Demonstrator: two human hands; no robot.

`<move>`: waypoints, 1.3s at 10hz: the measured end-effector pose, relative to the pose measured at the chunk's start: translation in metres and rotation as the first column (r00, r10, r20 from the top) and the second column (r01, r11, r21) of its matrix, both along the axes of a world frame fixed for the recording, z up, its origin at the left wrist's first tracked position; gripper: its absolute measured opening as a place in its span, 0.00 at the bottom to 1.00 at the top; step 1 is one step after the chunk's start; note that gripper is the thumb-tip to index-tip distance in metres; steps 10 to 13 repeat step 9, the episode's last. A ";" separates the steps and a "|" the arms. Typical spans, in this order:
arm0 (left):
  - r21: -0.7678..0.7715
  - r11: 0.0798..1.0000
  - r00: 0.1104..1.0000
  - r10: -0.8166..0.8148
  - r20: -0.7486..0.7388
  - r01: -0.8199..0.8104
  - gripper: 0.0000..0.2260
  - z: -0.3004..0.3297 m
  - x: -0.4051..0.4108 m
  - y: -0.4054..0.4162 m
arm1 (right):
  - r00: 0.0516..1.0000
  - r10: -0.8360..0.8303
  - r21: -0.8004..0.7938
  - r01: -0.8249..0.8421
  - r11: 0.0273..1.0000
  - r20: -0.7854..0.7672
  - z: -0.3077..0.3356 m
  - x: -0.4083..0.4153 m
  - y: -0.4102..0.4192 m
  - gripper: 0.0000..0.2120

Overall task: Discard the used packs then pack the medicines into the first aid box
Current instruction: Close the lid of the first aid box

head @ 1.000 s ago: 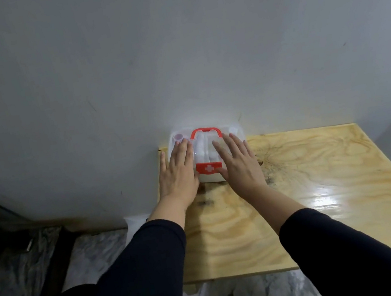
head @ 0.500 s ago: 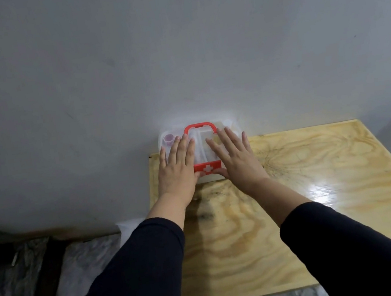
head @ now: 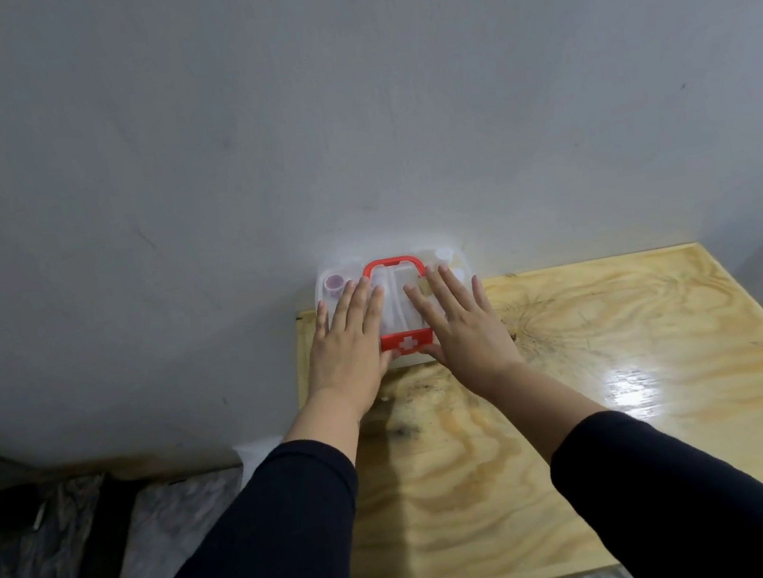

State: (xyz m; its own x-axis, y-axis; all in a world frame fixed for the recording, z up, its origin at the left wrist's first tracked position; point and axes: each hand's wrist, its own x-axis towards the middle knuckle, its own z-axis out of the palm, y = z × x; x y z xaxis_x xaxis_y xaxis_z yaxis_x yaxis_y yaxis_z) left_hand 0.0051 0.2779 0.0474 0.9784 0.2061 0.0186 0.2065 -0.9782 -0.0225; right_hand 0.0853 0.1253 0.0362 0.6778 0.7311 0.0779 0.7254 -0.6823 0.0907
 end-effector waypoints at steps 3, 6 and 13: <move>0.016 0.998 0.998 0.057 -0.011 -0.057 0.34 -0.004 0.003 -0.004 | 1.000 -0.006 0.031 0.006 1.000 0.015 -0.007 0.002 0.003 0.37; -0.009 1.000 0.996 0.016 -0.088 -0.016 0.33 0.008 0.004 -0.001 | 0.998 0.005 -0.022 -0.006 1.000 -0.056 0.007 0.000 0.000 0.35; -0.181 0.984 0.993 0.020 0.117 0.002 0.31 0.027 -0.020 0.009 | 0.947 0.024 0.369 0.101 0.924 -0.319 0.100 -0.002 -0.002 0.30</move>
